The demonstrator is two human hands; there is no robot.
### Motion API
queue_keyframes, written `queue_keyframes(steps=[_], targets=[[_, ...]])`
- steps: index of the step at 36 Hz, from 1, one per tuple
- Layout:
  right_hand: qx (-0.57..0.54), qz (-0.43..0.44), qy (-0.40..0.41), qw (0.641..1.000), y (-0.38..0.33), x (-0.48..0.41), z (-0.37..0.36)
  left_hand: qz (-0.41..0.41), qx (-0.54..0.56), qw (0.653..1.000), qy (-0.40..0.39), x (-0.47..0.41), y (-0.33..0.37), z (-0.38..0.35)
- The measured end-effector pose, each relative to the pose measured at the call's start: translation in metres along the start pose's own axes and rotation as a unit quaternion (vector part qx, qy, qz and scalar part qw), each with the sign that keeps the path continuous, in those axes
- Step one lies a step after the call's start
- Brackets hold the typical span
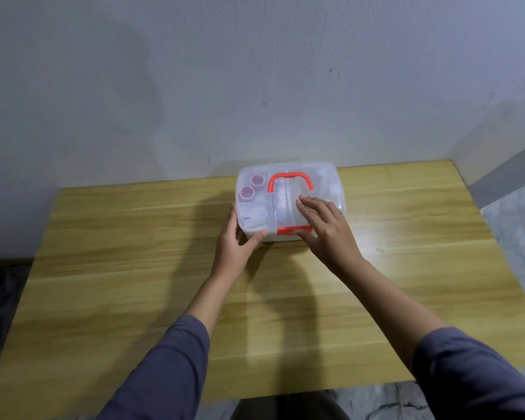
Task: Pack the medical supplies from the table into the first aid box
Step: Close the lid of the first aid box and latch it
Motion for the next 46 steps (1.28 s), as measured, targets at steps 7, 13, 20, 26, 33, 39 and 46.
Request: queue_keyframes(steps=[7,13,20,26,33,39,46], targets=[[-0.033,-0.018,-0.033,0.999,0.0,-0.003,0.004,-0.002,-0.001,1.0,-0.018,0.0,0.005,0.0],[-0.09,-0.073,-0.031,0.993,0.01,-0.006,0.017,0.007,-0.049,0.998,-0.033,0.0,0.007,0.002],[-0.19,-0.254,-0.018,0.948,0.045,0.011,0.017,-0.04,-0.086,0.995,-0.028,-0.016,0.031,-0.004],[-0.241,-0.266,-0.027,0.933,0.058,0.012,0.009,-0.058,-0.083,0.995,-0.025,-0.03,0.035,-0.01],[-0.254,-0.27,-0.024,0.929,0.071,-0.009,0.007,-0.085,-0.072,0.993,-0.037,-0.055,0.046,-0.017],[-0.249,-0.276,-0.03,0.928,0.081,-0.022,0.004,-0.097,-0.085,0.991,-0.041,-0.071,0.047,-0.02],[-0.252,-0.28,-0.042,0.925,0.083,-0.023,0.005,-0.089,-0.092,0.991,-0.039,-0.071,0.046,-0.022]])
Point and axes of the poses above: each hand's wrist, its own x-axis away from the middle knuckle, its own z-axis out of the back of the hand, y = z × x, the point moved 7 cm from there along -x, towards the middle knuckle, and after that the axes turned 2 degrees about y, right-handed, at the moved point
